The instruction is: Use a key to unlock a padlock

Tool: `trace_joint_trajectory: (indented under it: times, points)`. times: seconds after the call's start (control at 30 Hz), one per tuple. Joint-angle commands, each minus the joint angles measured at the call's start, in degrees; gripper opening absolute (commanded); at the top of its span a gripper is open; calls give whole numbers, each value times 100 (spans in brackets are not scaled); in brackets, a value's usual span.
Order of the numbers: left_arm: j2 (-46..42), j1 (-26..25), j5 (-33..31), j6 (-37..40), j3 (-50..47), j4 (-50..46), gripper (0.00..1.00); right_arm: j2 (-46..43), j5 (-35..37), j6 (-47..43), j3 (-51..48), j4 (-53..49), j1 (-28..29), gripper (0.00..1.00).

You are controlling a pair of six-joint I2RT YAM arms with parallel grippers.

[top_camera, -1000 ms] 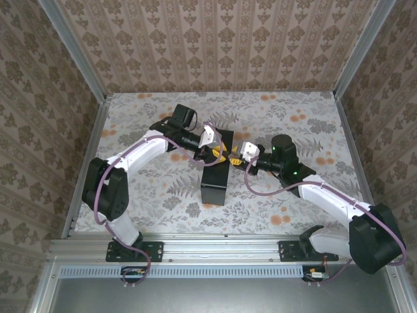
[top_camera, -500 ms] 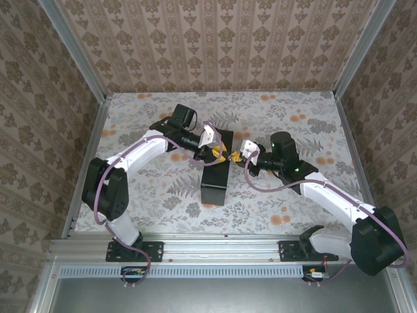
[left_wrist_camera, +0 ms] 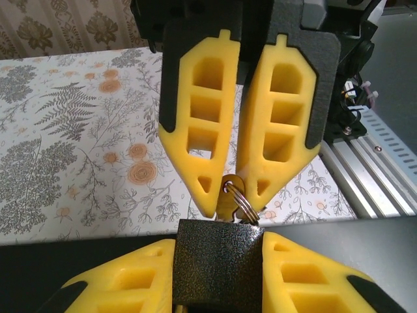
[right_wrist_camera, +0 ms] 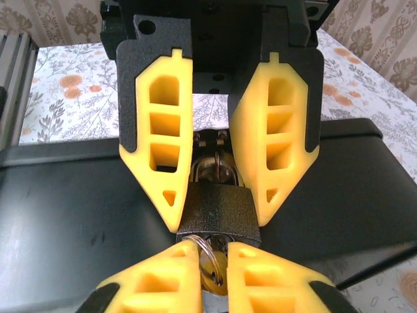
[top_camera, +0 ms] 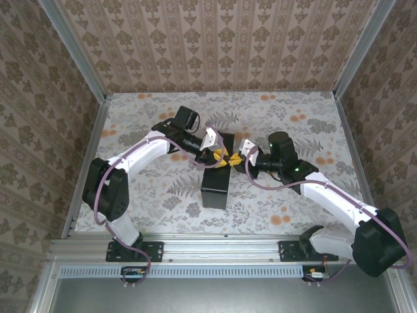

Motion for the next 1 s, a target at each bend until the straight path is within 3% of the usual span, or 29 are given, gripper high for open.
trace_joint_trajectory:
  times: [0.0, 0.17, 0.37, 0.47, 0.53, 0.6, 0.73, 0.97]
  points:
    - [-192, -40, 302, 92, 241, 233, 19, 128, -361, -88, 359, -186, 166, 4]
    - [-224, 14, 309, 59, 213, 318, 18, 190, -422, 107, 384, -348, 41, 0]
    - [-246, -63, -178, 111, 240, 334, 21, 554, -1545, 1624, 1030, -852, -166, 0]
    - [-186, -100, -279, 18, 334, 322, 31, 755, -1728, 2718, 1232, -1025, -174, 0]
    - [-167, -105, -370, -141, 329, 436, 46, 730, -1569, 3140, 1136, -1138, -184, 1]
    - [-199, -83, -440, -294, 282, 593, 54, 647, -1244, 3283, 950, -1214, -222, 11]
    - [-393, 56, -423, -646, 193, 884, 58, 523, -941, 3327, 655, -1130, -465, 26]
    - [-844, 580, -246, -1255, 85, 806, 60, 330, -559, 2898, 932, -1301, -658, 34]
